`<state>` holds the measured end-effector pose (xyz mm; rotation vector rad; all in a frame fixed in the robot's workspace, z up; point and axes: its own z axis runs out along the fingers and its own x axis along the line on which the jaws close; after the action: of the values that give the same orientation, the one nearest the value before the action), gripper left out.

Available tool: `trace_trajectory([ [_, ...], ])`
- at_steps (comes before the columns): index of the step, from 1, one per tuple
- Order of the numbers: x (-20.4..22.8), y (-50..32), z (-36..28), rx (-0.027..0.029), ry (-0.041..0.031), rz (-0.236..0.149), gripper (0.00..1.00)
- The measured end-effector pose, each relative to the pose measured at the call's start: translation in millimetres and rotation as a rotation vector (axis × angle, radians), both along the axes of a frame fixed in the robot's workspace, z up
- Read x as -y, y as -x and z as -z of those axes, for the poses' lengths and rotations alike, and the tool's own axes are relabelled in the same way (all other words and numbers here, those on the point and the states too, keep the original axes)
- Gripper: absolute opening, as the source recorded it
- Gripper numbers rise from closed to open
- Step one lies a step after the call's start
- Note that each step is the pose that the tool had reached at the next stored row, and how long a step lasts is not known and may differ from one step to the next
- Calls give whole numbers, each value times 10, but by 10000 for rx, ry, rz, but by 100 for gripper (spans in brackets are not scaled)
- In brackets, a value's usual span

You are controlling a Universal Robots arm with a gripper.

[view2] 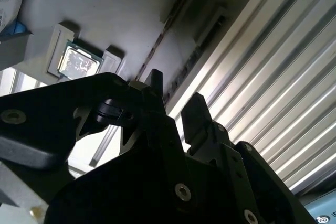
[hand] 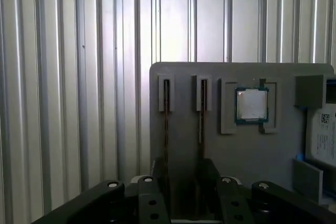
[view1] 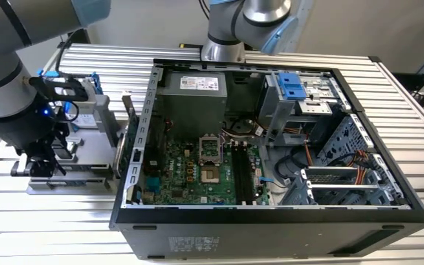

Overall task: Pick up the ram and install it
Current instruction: 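Pick up the ram and move it above insertion slot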

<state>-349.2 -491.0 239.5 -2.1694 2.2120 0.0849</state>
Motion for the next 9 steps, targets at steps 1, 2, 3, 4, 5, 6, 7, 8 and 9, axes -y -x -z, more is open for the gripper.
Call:
trace_trajectory([
  [1, 0, 0, 18, -1, 1, 0, 100],
  [2, 0, 0, 36, -1, 0, 0, 100],
  [3, 2, 0, 55, -1, 1, 1, 100],
  [4, 6, 0, 73, -2, 0, -1, 100],
  [5, 11, -1, 90, -2, 0, -1, 100],
  [6, 16, 0, 108, -3, 1, 0, 100],
  [7, 21, 0, 128, -2, 0, 0, 100],
  [8, 23, 1, 146, -3, 0, 1, 100],
  [9, 23, 1, 163, -3, 1, 1, 100],
])
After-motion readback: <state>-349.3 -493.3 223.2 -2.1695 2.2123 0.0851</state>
